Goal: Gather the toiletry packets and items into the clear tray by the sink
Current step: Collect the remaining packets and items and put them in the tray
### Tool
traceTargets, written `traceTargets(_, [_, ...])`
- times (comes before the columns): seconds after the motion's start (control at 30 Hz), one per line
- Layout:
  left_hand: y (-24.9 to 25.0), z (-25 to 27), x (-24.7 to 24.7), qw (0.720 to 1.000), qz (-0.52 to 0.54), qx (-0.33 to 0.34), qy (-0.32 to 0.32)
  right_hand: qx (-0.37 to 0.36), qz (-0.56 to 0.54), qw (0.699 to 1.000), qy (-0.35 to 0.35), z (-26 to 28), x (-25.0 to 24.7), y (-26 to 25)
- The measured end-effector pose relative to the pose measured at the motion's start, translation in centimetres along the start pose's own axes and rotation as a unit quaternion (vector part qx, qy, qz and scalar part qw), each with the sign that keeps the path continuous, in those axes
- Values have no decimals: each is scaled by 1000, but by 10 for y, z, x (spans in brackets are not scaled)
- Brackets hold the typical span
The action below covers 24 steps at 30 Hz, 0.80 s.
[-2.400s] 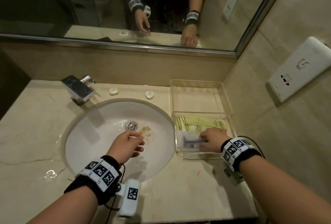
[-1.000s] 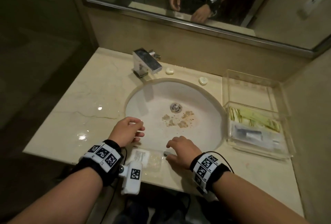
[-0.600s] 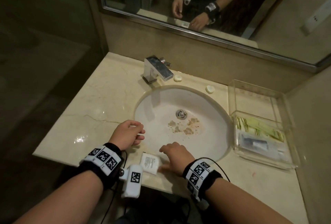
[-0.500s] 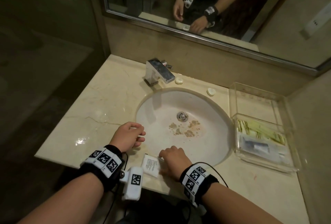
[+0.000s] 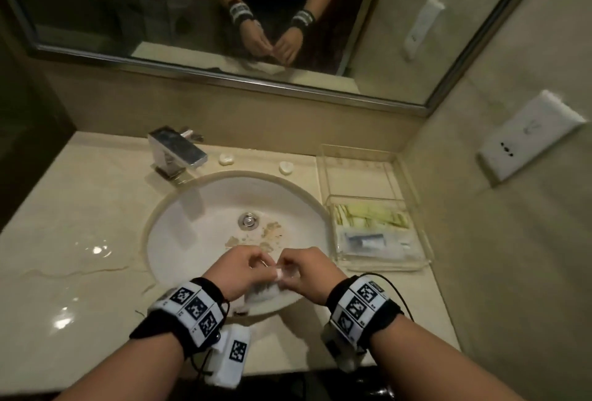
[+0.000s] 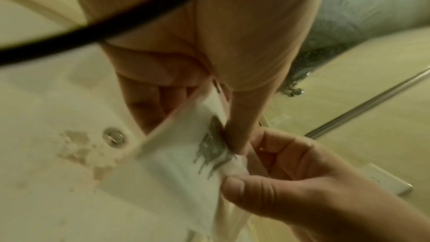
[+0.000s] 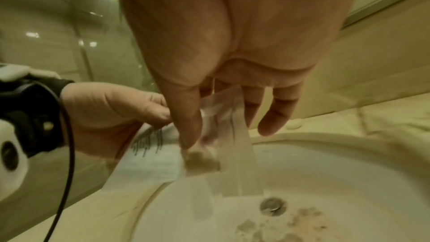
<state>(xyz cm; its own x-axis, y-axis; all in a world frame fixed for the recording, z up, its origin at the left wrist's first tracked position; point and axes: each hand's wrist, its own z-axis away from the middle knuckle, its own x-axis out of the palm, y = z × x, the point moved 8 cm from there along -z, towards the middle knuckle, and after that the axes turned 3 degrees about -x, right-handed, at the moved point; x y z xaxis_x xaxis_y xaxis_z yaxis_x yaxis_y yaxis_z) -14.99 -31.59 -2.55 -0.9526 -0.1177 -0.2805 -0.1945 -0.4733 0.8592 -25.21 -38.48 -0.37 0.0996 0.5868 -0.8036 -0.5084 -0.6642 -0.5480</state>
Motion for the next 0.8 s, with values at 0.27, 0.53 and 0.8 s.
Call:
traceTargets(0.27, [63,-59,83,998,50,1,47,228,-350,892,172,72,-60,137])
traceTargets(0.53, [103,-106,147,989,139,-41,24,318,-539,735,261,87,-71,236])
traceTargets(0.8, [86,-120,139,989,115,-84,29,469,-487,669,311,81,-83,320])
